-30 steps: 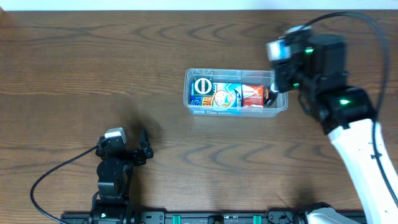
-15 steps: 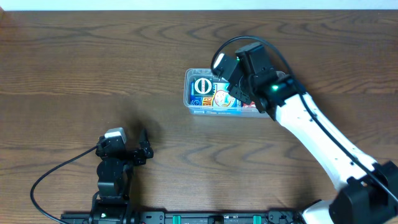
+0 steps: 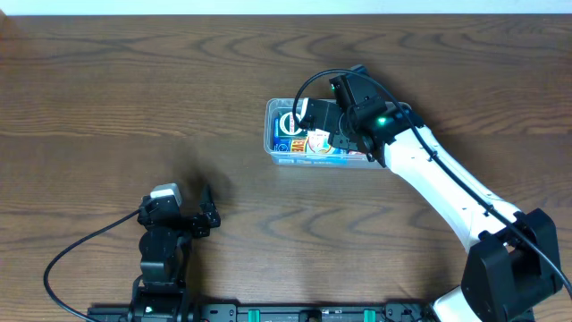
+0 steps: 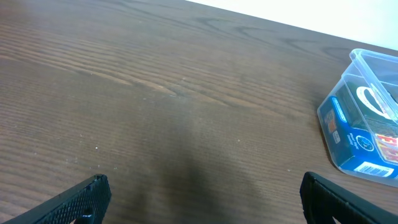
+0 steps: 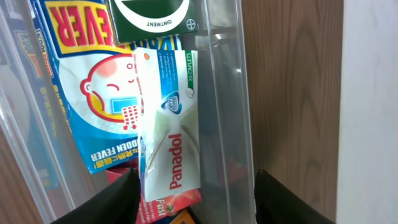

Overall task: Pack container
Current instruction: 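Lift the white caplets box and carry it left over the container, then lower the white box into the container and open the right gripper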

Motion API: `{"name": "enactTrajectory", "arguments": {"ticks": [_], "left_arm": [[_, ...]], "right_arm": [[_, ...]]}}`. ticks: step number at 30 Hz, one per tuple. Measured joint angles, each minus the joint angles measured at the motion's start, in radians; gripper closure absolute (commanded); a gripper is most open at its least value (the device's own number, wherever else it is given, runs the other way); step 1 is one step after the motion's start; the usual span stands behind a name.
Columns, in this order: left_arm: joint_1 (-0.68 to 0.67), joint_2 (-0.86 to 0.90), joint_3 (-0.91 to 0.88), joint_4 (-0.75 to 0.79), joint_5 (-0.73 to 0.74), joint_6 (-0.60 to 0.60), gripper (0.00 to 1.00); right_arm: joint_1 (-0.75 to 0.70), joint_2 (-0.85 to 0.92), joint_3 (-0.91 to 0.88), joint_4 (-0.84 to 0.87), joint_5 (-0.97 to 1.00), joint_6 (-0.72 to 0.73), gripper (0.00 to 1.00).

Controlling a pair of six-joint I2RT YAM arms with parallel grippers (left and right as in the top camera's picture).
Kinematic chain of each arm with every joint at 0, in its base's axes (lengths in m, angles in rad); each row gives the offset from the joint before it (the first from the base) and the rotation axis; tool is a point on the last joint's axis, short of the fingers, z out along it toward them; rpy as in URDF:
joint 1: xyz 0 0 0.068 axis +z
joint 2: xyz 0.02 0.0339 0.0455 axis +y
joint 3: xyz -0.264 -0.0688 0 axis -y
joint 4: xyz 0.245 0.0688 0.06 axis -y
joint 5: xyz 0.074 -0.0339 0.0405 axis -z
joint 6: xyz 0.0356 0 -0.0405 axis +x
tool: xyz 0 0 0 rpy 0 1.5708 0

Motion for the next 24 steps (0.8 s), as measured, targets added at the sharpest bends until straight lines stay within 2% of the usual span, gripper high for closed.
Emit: {"name": "enactTrajectory", "arguments": {"ticks": [5,11,15,19,22,24], "left_arm": [[0.0,0.0,0.0,0.0,0.0,0.0,0.02],[0.0,0.0,0.0,0.0,0.0,0.0,0.02],[0.0,0.0,0.0,0.0,0.0,0.0,0.02],[0.0,0.0,0.0,0.0,0.0,0.0,0.02],[0.0,0.0,0.0,0.0,0.0,0.0,0.02],[0.0,0.0,0.0,0.0,0.0,0.0,0.02]], "right_arm": [[0.003,-0.001,0.0,0.055,0.0,0.061,0.45],[0.003,-0.06,0.0,0.086,0.002,0.306,0.43],[-0.004,-0.192,0.0,0.051,0.002,0.492,0.43],[-0.007,-0.379,0.0,0.02,-0.002,0.594,0.42],[-0.007,-0.554,0.001,-0.011,-0.006,0.655,0.33],[-0.007,-0.668,0.002,-0.044,-0.007,0.684,0.18]]}}
